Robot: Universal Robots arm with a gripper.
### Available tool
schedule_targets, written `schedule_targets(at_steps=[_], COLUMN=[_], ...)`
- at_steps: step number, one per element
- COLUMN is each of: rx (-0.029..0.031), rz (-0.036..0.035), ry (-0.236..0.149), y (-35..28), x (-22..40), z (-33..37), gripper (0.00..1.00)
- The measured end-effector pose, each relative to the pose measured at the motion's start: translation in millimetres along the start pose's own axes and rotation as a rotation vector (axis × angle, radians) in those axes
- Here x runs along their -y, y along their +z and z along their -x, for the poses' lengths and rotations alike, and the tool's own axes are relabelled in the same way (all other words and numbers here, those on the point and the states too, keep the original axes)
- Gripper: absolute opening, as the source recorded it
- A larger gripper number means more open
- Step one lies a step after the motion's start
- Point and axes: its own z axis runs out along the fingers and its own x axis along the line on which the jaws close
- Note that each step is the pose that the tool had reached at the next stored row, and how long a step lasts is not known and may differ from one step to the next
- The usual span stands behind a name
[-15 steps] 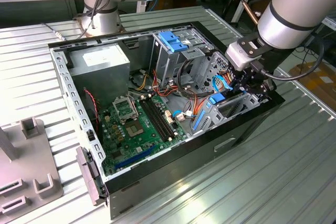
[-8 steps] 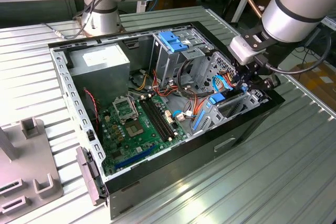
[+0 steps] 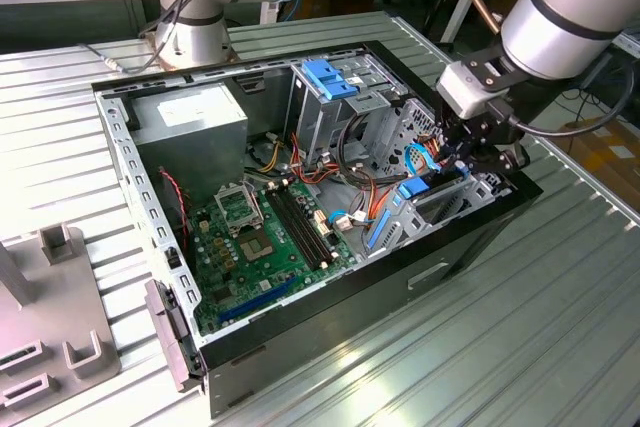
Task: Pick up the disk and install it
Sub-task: 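Insert the second disk wire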
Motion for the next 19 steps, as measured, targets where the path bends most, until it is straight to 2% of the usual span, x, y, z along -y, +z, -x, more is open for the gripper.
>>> schedule_targets(at_steps=[1,4,5,7,8,9,10,11,13,19], rx=[-0.0004,-0.0004,-0.0025,-0.0108,-0.04,-0.0479,-0.0478,-0.0477,-0.0484,-0.0485], rz=[0.0148,0.0154,0.0155,0.0154,0.0148,0.0146,0.0146,0.0146,0.014,0.0138], ry=[0.002,0.002,0.002,0.001,-0.002,-0.003,-0.003,-0.002,0.003,0.005], y=[0.1,0.1,-1.7,-6.5,-13.5,-13.6,-13.3,-13.4,-14.1,-14.2], x=[0.0,-0.1,0.2,0.7,1.5,-2.4,-9.5,-11.0,-17.9,-18.6], z=[0.0,0.0,1.5,3.9,8.0,12.8,20.4,20.4,21.3,21.3], gripper=[0.24,0.24,0.24,0.24,0.24,0.24,0.24,0.24,0.24,0.24])
